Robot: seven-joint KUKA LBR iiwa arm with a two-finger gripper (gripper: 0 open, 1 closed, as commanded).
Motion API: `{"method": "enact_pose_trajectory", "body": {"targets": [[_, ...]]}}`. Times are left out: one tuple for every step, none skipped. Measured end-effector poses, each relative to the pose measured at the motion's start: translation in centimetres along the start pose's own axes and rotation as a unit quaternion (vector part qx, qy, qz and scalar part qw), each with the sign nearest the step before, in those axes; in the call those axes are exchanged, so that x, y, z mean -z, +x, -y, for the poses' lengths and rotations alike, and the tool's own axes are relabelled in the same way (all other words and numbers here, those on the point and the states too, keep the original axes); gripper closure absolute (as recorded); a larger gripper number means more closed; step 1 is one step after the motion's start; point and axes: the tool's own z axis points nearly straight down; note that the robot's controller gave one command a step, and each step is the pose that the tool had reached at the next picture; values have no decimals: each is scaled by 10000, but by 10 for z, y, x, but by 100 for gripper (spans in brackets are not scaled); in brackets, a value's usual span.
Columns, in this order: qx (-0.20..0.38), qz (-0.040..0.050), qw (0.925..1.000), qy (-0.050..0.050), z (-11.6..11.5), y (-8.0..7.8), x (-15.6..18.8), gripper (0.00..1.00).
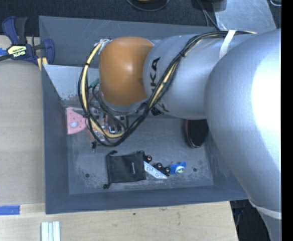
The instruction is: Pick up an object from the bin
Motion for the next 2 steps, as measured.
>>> {"method": "enact_pose_trajectory", "body": {"targets": [[-22,36,10000,-8,1,-2,5,0],[-64,-7,10000,13,97,59,-65,0]]}}
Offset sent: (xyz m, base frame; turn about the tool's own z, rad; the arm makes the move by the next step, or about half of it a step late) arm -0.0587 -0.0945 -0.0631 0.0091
